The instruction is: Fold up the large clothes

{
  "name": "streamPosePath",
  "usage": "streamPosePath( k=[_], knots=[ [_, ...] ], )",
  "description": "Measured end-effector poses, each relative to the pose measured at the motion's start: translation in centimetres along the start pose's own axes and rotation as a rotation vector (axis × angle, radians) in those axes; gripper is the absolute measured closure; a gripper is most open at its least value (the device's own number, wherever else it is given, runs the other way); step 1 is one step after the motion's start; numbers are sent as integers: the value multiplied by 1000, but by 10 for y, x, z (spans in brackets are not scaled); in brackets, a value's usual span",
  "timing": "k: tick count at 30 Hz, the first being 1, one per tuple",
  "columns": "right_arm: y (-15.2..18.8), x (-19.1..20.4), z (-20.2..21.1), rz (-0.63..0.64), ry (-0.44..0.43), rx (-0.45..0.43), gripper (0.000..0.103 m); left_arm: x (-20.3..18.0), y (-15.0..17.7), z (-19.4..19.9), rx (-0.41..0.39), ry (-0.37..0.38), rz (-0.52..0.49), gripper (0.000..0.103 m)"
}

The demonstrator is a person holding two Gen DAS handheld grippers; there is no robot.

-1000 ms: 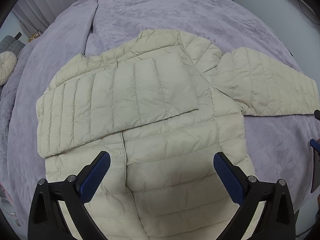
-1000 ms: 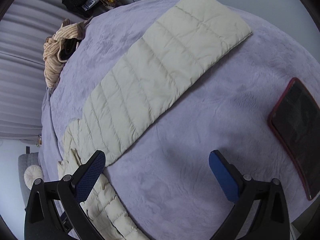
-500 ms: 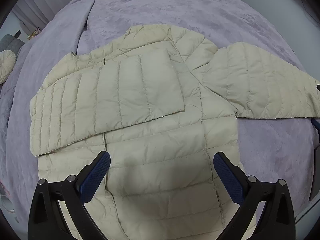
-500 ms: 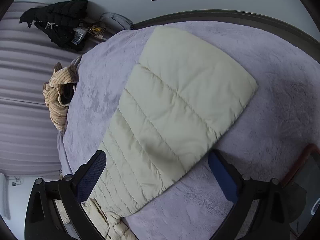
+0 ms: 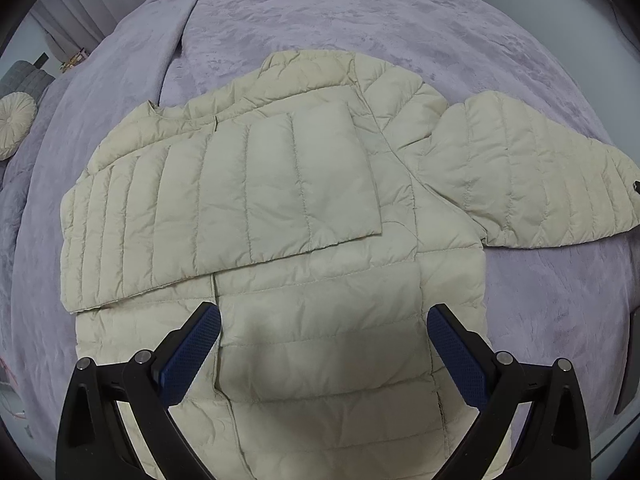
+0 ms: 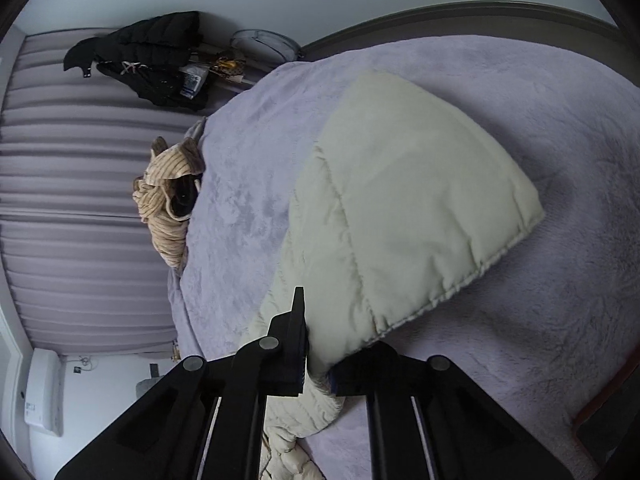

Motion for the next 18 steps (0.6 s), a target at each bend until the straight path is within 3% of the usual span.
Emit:
streamPosePath(
  k=[10, 18],
  knots=[
    [72, 102, -14, 247, -115, 109, 94, 52, 11, 7, -28, -23, 85, 0],
    [199, 180, -68, 527, -136, 279, 94, 123, 37, 11, -48, -60, 204, 0]
  ],
)
Point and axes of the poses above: each gripper's, at about its wrist camera, not at the fingertips, and z roughly against the way its jaws point, x to its left, y to its underside, the point moved 7 cm from there along -z, roughly the way its jaws point, and after that the axes turned 13 degrees about -z, right-handed, at the moved point
